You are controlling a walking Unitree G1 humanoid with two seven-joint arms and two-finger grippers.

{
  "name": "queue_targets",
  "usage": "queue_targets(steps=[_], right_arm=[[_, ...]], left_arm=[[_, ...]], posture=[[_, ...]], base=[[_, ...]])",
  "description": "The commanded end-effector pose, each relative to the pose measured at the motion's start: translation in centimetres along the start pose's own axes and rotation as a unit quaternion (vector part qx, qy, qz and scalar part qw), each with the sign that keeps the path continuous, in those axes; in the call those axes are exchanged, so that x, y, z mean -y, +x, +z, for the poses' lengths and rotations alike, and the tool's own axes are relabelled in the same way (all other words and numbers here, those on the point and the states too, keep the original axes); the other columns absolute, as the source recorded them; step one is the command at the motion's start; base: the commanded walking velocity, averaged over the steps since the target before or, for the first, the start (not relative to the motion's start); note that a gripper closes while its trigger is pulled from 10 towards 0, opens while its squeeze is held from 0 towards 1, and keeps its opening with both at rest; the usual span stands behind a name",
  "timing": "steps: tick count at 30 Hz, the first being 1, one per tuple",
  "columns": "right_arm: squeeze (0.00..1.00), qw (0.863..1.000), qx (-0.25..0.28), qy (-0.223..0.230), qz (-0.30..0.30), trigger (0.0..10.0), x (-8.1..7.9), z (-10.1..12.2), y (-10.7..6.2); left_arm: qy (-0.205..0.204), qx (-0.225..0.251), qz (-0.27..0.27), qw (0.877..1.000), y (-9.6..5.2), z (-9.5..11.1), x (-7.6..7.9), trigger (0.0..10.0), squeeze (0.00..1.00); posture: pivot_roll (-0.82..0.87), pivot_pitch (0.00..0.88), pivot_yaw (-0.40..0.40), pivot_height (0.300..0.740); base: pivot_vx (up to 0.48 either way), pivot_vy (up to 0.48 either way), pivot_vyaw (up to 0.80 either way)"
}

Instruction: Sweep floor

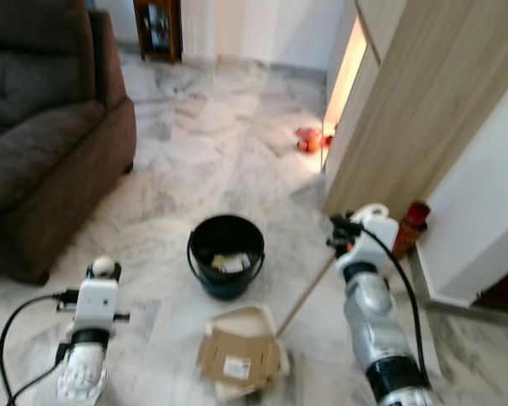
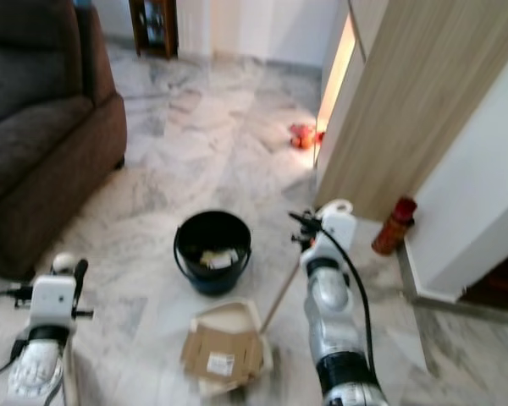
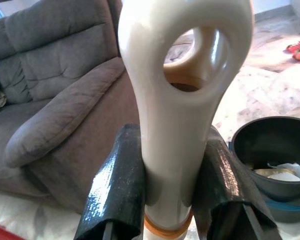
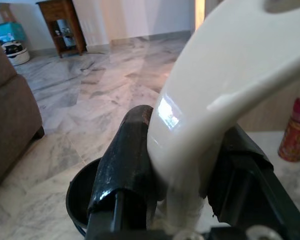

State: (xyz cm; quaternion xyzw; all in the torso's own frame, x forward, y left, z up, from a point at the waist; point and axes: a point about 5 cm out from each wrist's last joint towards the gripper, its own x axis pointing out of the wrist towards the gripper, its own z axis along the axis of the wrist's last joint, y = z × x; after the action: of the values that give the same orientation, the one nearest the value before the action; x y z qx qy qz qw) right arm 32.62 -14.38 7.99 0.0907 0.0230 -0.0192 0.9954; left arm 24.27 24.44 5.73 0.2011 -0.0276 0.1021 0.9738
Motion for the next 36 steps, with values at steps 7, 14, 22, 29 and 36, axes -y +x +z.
queue_targets(steps=[7,14,22,29,36], right_arm=[[0.00,0.998,0.056,0.019,0.006,10.0,-0.3,2.6,0.6],[0.00,0.995,0.096,0.014,0.034,10.0,-0.9,5.2,1.0],[0.00,0.993,0.112,-0.027,0.026,10.0,0.4,7.4,1.2],[0.00,0.990,0.119,-0.063,0.043,10.0,0.7,8.6,0.9],[0.00,0.987,0.143,-0.025,0.063,10.0,-0.3,11.4,0.7]], left_arm=[[0.001,0.015,-0.003,1.000,0.3,0.5,0.1,10.0,0.00],[0.000,0.014,-0.005,1.000,0.3,0.5,0.3,10.0,0.00],[0.002,0.012,-0.004,1.000,0.2,0.3,0.3,10.0,0.00],[0.002,0.011,-0.005,1.000,0.3,0.3,0.3,10.0,0.00],[0.001,0.012,-0.008,1.000,0.3,0.3,0.3,10.0,0.00]], posture=[[0.10,0.000,-0.064,0.740],[0.09,0.000,-0.067,0.740],[0.09,0.000,-0.067,0.740],[0.09,0.000,-0.067,0.740],[0.09,0.000,-0.062,0.740]], base=[[0.000,0.000,0.00],[0.000,0.000,0.00],[0.000,0.000,0.00],[0.000,0.000,0.00],[0.000,0.000,0.00]])
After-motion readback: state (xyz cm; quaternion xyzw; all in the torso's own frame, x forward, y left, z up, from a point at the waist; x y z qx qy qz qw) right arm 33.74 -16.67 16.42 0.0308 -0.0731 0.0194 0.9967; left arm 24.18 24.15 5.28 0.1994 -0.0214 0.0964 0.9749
